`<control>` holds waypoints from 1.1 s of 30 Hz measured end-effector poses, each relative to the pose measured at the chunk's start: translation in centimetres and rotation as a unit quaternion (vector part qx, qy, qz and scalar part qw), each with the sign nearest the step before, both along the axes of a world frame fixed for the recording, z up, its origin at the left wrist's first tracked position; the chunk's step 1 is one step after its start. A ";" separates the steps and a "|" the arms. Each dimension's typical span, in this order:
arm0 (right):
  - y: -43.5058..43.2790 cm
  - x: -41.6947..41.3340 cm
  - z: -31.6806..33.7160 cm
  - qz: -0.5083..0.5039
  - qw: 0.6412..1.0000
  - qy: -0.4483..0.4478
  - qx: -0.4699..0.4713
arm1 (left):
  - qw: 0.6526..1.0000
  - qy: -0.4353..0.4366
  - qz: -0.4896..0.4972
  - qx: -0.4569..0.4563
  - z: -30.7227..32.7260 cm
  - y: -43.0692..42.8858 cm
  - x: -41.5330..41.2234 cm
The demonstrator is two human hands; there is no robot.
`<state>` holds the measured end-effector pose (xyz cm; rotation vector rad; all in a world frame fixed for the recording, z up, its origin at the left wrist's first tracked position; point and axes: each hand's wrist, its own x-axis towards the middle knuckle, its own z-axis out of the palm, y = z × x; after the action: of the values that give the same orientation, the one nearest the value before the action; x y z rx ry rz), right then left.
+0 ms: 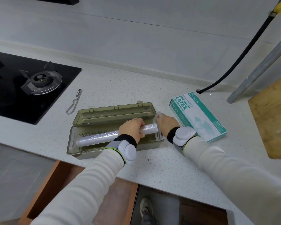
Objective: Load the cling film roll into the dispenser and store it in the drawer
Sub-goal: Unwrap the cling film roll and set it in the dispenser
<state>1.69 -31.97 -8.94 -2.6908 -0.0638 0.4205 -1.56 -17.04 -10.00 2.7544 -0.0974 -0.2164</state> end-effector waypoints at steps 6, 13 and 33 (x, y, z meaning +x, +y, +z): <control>-0.1 1.7 0.8 -0.008 0.997 0.073 0.008 | 1.000 0.015 0.004 -0.002 0.5 -0.4 0.4; 0.9 0.8 0.5 0.018 0.998 0.018 -0.064 | 0.999 0.036 -0.002 0.002 0.7 -0.1 0.2; 0.4 0.0 1.2 -0.063 0.996 0.060 0.008 | 0.999 0.048 0.005 -0.011 1.4 0.2 -0.1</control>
<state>1.66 -31.54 -7.77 -2.6299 0.1359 0.5392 -1.71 -16.85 -8.56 2.7168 -0.0604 -0.3425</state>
